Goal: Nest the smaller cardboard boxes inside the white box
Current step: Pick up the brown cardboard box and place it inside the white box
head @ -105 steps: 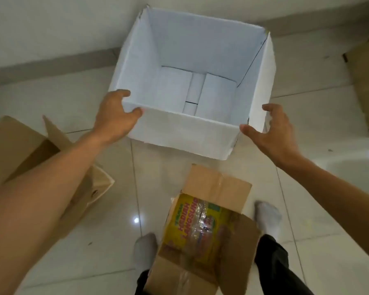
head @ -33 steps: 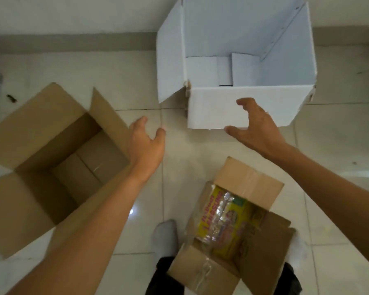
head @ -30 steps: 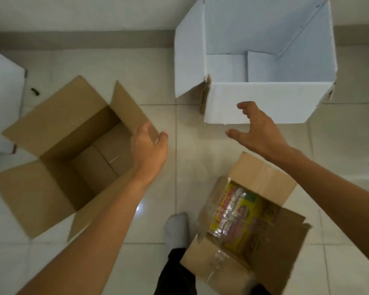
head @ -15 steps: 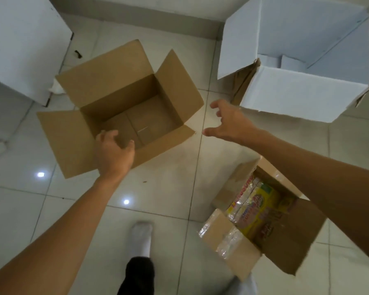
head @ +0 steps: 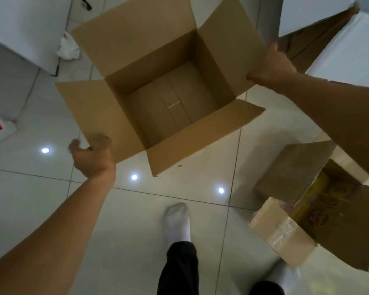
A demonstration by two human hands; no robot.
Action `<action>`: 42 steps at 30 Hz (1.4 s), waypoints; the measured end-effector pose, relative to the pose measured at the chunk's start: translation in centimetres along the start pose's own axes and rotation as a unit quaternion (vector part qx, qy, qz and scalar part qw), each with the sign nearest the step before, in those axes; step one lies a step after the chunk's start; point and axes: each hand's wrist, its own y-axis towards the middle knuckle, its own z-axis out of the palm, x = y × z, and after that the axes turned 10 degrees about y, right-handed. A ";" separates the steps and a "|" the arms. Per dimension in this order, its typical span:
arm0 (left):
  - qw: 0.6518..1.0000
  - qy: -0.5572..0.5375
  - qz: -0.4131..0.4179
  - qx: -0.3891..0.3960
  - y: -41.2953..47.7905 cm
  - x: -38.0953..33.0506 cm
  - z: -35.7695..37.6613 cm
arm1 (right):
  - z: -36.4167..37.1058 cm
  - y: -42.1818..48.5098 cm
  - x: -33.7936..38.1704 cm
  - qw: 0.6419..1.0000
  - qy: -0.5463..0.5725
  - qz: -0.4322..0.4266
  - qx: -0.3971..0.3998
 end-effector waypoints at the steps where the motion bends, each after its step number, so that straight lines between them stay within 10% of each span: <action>1: 1.000 -0.004 0.024 0.006 0.5 0.1 0.2 | 0.1 0.3 -0.1 1.000 -0.014 0.001 -0.014; 20: 0.916 0.221 0.331 0.042 4.0 -8.5 2.3 | 3.9 -11.0 -4.4 0.984 0.118 0.136 0.011; 42: 0.906 0.253 0.331 -0.074 3.1 -8.6 1.2 | 3.1 -12.6 -7.3 0.975 0.154 0.161 0.007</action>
